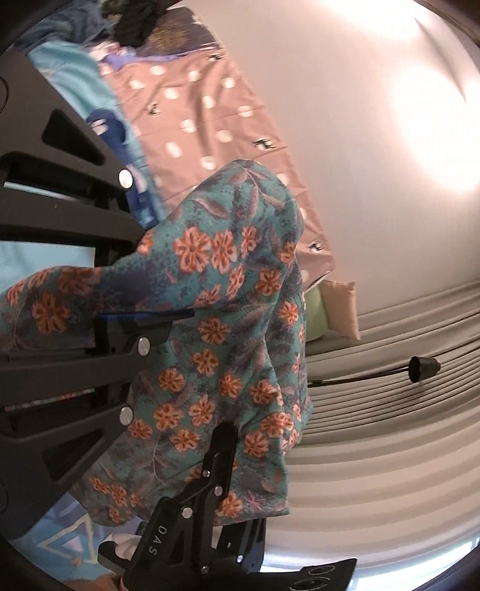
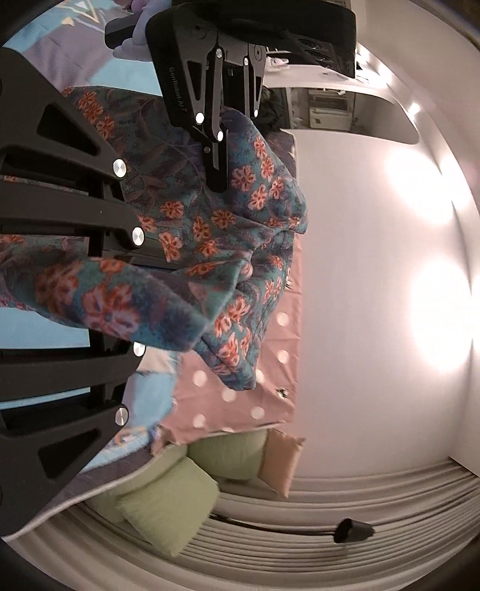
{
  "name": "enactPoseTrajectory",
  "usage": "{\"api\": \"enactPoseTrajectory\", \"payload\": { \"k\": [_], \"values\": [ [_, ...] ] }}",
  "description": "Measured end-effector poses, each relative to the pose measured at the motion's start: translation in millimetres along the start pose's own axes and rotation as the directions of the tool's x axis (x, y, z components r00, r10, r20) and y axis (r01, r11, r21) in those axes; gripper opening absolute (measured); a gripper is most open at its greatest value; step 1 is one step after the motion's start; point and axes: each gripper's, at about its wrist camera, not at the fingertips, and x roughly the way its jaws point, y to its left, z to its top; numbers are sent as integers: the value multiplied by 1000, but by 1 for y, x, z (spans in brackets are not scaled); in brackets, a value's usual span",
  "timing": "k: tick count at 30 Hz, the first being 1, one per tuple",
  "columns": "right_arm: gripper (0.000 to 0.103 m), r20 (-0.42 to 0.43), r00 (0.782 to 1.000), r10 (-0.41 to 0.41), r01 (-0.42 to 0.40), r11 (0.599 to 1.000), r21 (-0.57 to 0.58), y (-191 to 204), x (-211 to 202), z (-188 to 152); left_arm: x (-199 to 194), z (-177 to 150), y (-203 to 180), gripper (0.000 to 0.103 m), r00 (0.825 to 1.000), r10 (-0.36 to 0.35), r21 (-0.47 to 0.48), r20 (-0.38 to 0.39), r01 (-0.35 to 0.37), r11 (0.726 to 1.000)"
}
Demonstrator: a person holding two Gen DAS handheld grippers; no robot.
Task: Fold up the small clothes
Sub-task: 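Lift the folded shirt with both grippers and carry it toward the clothes stack, then lower the shirt onto the folded clothes stack and open both grippers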
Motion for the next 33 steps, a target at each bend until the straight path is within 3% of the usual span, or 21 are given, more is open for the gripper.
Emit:
{"api": "enactPoseTrajectory", "payload": {
  "k": [7, 14, 24, 26, 27, 28, 29, 31, 33],
  "values": [
    [16, 16, 997, -73, 73, 997, -29, -29, 51, 47, 50, 55, 19, 11, 998, 66, 36, 8, -66, 997],
    [16, 0, 993, -119, 119, 991, -56, -44, 117, 66, 117, 82, 45, 11, 991, 136, 53, -21, -134, 990],
    [16, -87, 981, -174, 167, 983, -82, -61, 236, 56, 224, 72, 80, 11, 980, 188, 57, -72, -184, 981],
    [17, -120, 976, -181, 173, 982, -76, -63, 261, 43, 255, 62, 89, 17, 976, 194, 27, -100, -192, 981],
    [23, -139, 970, -198, 189, 979, -76, -65, 273, 36, 272, 54, 93, 25, 972, 200, 10, -120, -200, 980],
    [32, -189, 949, -253, 241, 967, -88, -72, 298, 21, 289, 44, 97, 38, 966, 212, 4, -147, -214, 977],
    [48, -242, 914, -325, 306, 945, -112, -78, 319, 3, 313, 27, 97, 44, 948, 254, 25, -190, -254, 967],
    [49, -341, 846, -409, 375, 913, -162, -89, 347, -42, 341, -9, 97, 48, 920, 288, 53, -266, -284, 957],
    [49, -425, 811, -401, 376, 915, -146, -102, 358, -83, 367, -61, 95, 48, 893, 258, 50, -370, -258, 965]
  ]
}}
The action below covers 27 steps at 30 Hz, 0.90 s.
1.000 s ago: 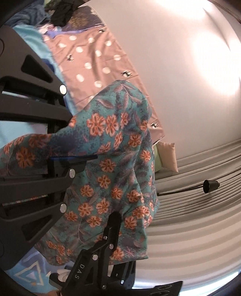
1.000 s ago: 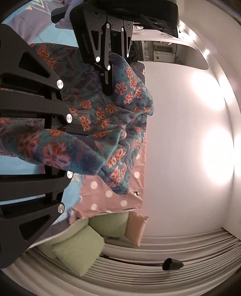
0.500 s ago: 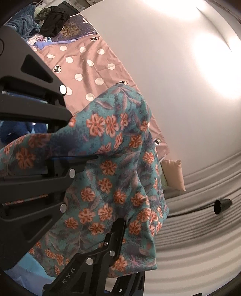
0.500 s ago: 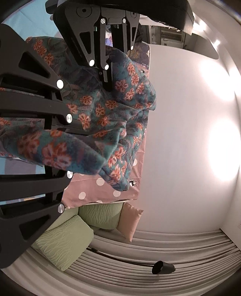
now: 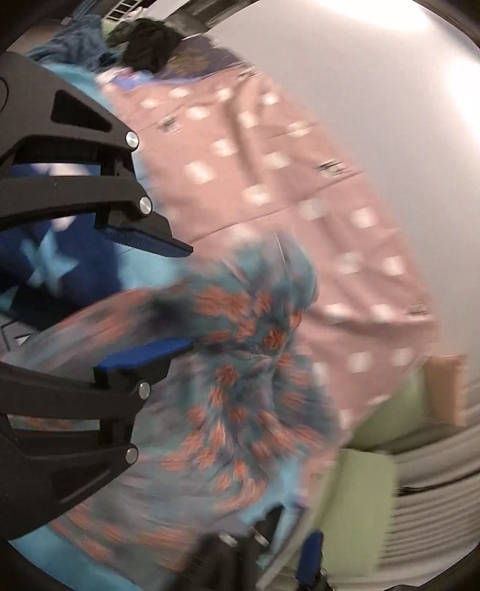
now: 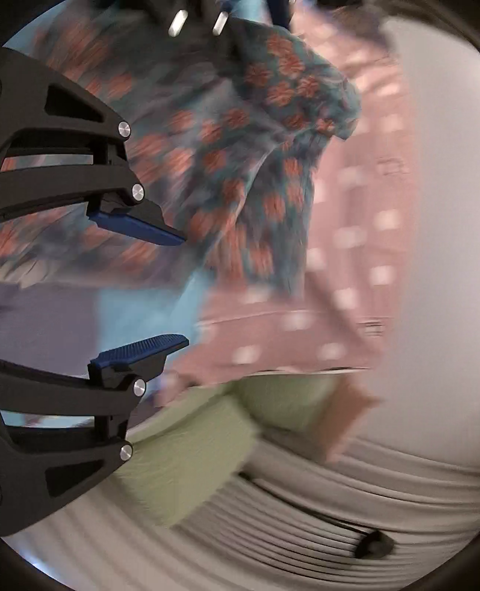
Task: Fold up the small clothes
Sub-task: 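Lower the shirt onto the folded clothes stack and open both grippers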
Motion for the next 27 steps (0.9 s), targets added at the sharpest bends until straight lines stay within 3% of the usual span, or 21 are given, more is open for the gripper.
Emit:
{"api": "enactPoseTrajectory", "payload": {
  "k": [2, 5, 11, 18, 20, 21, 23, 27],
  "values": [
    [49, -24, 998, 52, -51, 997, 59, -6, 16, -35, 18, -31, -7, 45, 999, -32, 22, -38, 33, 999],
    [50, 10, 993, 114, -113, 974, 198, -19, 11, -63, 10, -59, -11, 45, 999, -17, 33, 44, 16, 999],
    [51, -8, 999, 44, -42, 987, 156, -3, 9, -62, 12, -62, -14, 44, 1000, 0, 20, 2, 0, 1000],
    [51, -79, 995, 62, -46, 980, 193, -11, 24, -56, 24, -61, -1, 45, 997, -72, -88, -25, 70, 994],
    [50, -94, 995, 24, -7, 984, 176, -13, 5, -47, 16, -56, -2, 47, 998, -46, -54, -44, 43, 998],
    [43, -61, 998, 12, 0, 983, 182, -16, -8, -46, 7, -55, -2, 48, 998, -43, -41, -48, 41, 998],
    [42, 44, 999, 17, -26, 979, 203, -23, -51, -47, -13, -56, -1, 48, 998, -58, -32, -40, 57, 998],
    [44, 156, 981, 113, -141, 972, 189, -30, -136, -68, -82, -72, 3, 63, 983, -179, -58, 44, 181, 982]
  ]
}}
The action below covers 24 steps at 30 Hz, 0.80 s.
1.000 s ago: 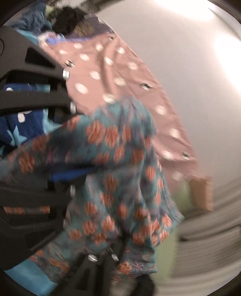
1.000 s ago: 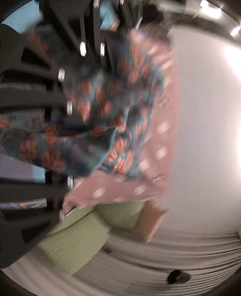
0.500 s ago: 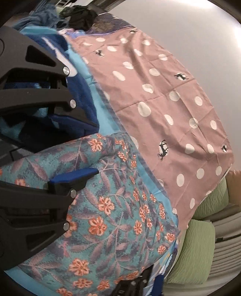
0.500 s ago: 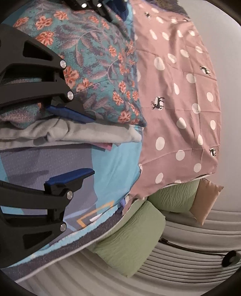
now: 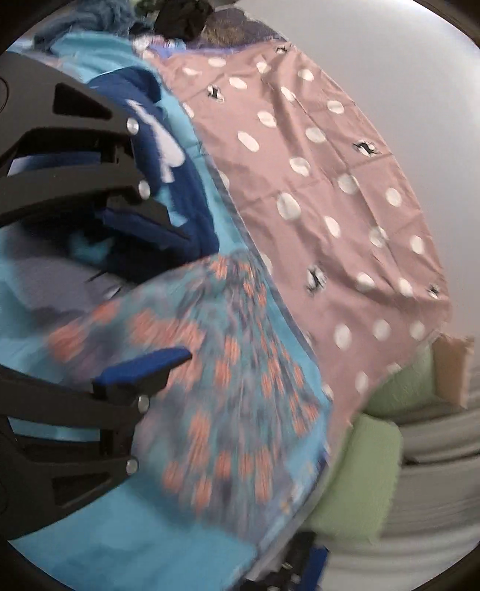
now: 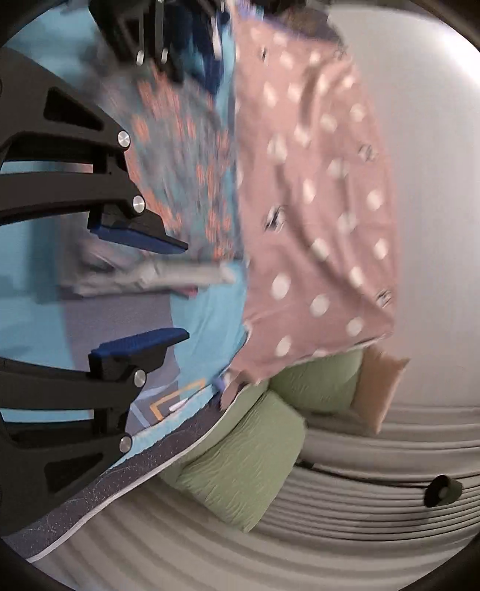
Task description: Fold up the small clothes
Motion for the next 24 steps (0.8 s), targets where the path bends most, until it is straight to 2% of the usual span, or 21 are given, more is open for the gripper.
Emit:
{"api": "enactPoseTrajectory", "payload": {
  "k": [1, 3, 4, 6, 9, 12, 14, 17, 19, 21, 24],
  "values": [
    [48, 9, 1000, 14, -14, 1000, -7, 1, -16, -5, -16, -5, -2, 65, 1000, -26, -10, 12, 26, 1000],
    [65, 22, 999, 24, -23, 1000, -13, 2, -51, -18, -53, -20, -8, 69, 997, -65, -37, 31, 66, 997],
    [70, 17, 1000, 24, -24, 1000, -5, 1, -73, -27, -66, -26, -11, 73, 997, -72, -45, 33, 74, 996],
    [87, 12, 1000, 12, -12, 1000, 25, 0, -105, -42, -102, -44, -17, 81, 995, -84, -73, 52, 88, 993],
    [98, 72, 997, 19, -25, 996, 87, -3, -171, -68, -159, -72, -27, 86, 989, -114, -100, 98, 124, 987],
    [101, 91, 995, 40, -50, 993, 106, -2, -213, -83, -212, -93, -36, 95, 982, -98, -126, 162, 119, 985],
    [101, 61, 998, 32, -38, 994, 103, 4, -236, -90, -241, -103, -40, 100, 977, -78, -155, 198, 110, 982],
    [101, -3, 1000, 24, -24, 993, 115, 12, -259, -100, -278, -116, -40, 101, 969, -87, -204, 230, 135, 970],
    [101, -3, 999, 34, -33, 991, 127, 16, -274, -105, -299, -123, -42, 101, 969, -83, -212, 234, 134, 968],
    [102, 10, 999, 39, -40, 988, 147, 17, -288, -109, -316, -129, -46, 101, 973, -54, -194, 224, 99, 976],
    [102, 12, 997, 70, -71, 980, 188, 16, -304, -112, -339, -138, -52, 101, 978, 35, -174, 208, 2, 985]
  ]
}}
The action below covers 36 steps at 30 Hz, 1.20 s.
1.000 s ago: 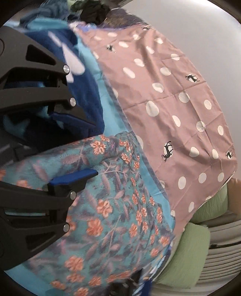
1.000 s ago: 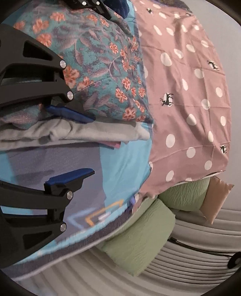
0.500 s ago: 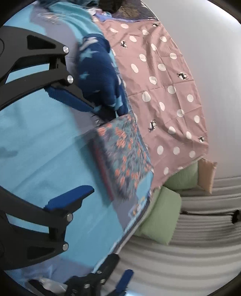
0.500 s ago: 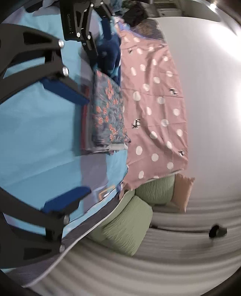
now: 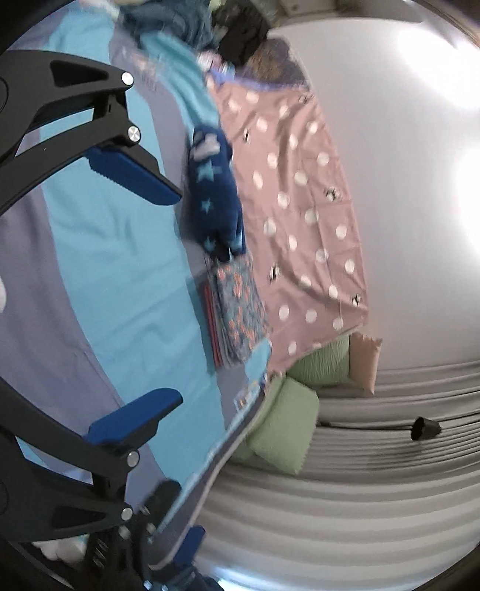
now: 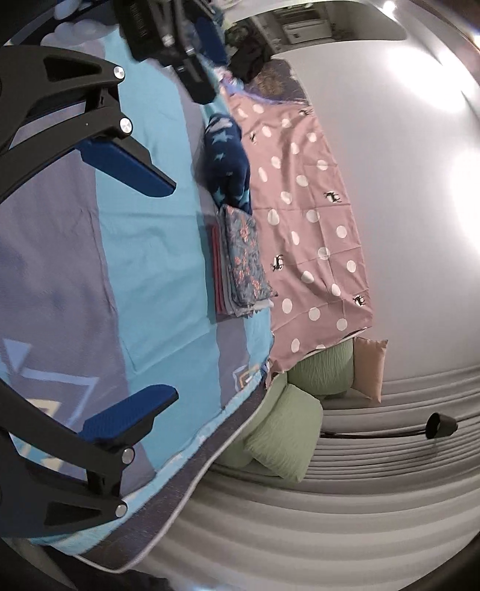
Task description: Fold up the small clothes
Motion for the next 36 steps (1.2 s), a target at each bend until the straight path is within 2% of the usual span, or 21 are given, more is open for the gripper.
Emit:
{"api": "enactPoseTrajectory", "payload": {
  "k": [5, 9, 13, 25, 36],
  "values": [
    [102, 0, 1000, -8, 8, 1000, 27, 2, -20, -6, -31, -6, 6, 101, 1000, 4, -34, 14, -4, 999],
    [102, -28, 1000, -9, 10, 1000, 26, 6, -27, -11, -44, -13, 7, 101, 998, 61, -29, -1, -61, 998],
    [102, -26, 1000, -10, 10, 1000, 15, 14, -36, -15, -54, -19, 7, 101, 999, 37, -38, 0, -37, 999],
    [102, -19, 1000, 23, -24, 999, -34, 32, -55, -25, -79, -38, 12, 101, 999, 33, -81, -22, -35, 996],
    [102, -28, 999, 17, -18, 998, -52, 43, -63, -35, -84, -54, 11, 101, 998, 8, -95, -55, -13, 995]
  ]
}}
